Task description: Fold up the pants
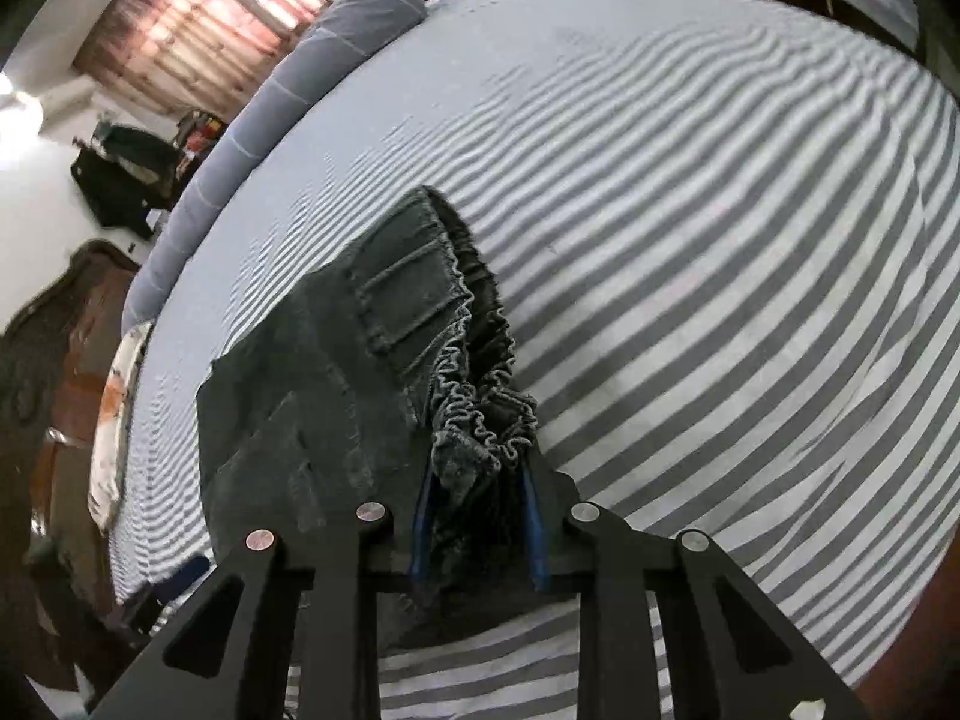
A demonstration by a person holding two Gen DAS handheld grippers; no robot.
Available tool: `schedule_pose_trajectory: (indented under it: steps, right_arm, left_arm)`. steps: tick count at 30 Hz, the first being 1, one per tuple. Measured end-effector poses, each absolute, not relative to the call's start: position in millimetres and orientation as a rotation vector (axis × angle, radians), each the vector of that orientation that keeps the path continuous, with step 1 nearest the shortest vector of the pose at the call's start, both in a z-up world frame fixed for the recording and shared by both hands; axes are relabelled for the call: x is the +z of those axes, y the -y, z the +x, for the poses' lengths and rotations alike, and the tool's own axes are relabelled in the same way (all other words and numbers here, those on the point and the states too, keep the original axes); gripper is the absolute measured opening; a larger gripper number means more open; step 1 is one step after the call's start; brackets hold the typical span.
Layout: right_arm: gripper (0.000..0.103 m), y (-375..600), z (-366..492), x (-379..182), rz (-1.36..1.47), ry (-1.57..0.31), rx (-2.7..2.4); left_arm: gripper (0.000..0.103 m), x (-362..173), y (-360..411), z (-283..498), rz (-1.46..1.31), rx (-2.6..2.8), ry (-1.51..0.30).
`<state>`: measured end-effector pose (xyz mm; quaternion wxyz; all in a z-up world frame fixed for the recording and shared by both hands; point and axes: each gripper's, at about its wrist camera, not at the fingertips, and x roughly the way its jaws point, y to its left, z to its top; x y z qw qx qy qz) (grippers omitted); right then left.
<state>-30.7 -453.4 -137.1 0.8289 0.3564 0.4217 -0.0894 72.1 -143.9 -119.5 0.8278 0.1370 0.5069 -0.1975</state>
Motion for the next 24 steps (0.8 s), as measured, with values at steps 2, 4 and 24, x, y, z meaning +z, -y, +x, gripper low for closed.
schedule_pose_trajectory:
  steps: [2,4,24]
  right_arm:
    - [0.033,458,-28,-141,0.771,-0.902,-0.187]
    - [0.051,456,-25,-139,0.703,-0.931,-0.224]
    - [0.045,401,-32,-110,0.429,-0.945,-0.063]
  left_arm:
    - [0.071,-124,140,73,0.29,-0.418,-1.08]
    - [0.071,-125,138,74,0.284,-0.409,-1.089]
    - [0.071,-97,162,158,0.118,-0.548,-1.025]
